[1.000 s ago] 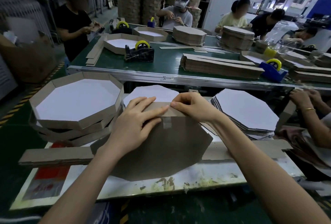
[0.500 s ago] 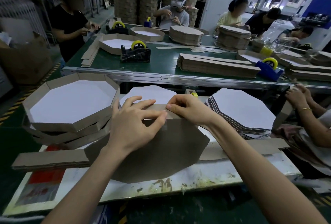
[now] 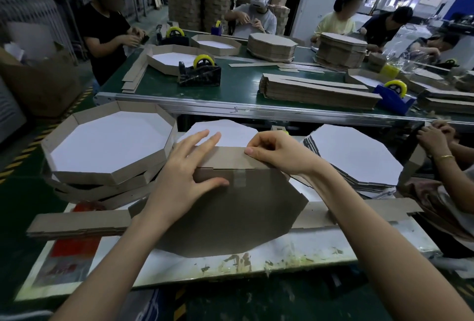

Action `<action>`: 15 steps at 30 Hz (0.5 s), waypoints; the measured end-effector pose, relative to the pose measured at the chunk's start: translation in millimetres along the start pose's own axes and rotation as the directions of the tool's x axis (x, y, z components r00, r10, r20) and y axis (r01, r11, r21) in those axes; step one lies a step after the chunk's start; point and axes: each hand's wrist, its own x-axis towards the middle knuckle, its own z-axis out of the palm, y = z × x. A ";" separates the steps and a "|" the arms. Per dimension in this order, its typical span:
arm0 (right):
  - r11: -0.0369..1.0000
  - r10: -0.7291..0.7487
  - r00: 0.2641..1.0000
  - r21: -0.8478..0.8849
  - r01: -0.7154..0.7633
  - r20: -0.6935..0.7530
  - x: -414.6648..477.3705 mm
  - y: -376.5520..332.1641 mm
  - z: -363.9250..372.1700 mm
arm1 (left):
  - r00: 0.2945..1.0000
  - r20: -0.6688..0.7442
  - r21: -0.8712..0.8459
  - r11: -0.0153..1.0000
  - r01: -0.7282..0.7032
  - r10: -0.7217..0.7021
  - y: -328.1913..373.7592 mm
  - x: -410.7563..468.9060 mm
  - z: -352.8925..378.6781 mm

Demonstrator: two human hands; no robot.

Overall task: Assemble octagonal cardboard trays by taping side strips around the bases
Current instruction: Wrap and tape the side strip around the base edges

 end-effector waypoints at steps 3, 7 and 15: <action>1.000 0.001 1.000 0.000 -0.001 0.004 0.0 0.1 0.3 | 0.994 -0.105 -0.064 0.998 0.017 -0.024 -3.0 -4.2 1.1; 1.000 0.003 1.000 0.000 -0.003 0.007 -1.3 -0.1 -0.1 | 0.993 -0.108 -0.074 0.996 0.043 -0.051 -4.5 -6.5 2.4; 1.000 0.004 1.000 -0.011 -0.004 -0.026 -1.9 1.1 3.0 | 1.000 -0.004 0.061 0.998 -0.028 0.029 16.8 5.5 -8.8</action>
